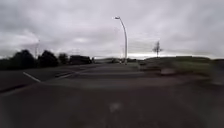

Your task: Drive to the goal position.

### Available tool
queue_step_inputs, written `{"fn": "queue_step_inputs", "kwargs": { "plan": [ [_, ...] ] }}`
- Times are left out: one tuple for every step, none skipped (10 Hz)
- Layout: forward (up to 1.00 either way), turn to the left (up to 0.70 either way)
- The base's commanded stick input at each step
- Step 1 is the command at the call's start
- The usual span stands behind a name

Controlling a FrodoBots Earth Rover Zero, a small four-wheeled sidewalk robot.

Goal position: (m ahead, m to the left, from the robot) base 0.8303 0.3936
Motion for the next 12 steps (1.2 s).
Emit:
{"fn": "queue_step_inputs", "kwargs": {
  "plan": [
    [1.0, 0.0],
    [1.0, 0.0],
    [1.0, 0.0],
    [1.0, 0.0],
    [1.0, 0.0],
    [1.0, 0.0],
    [1.0, 0.0],
    [1.0, 0.0],
    [1.0, 0.0],
    [1.0, 0.0],
    [1.0, 0.0],
    [1.0, 0.0]
  ]
}}
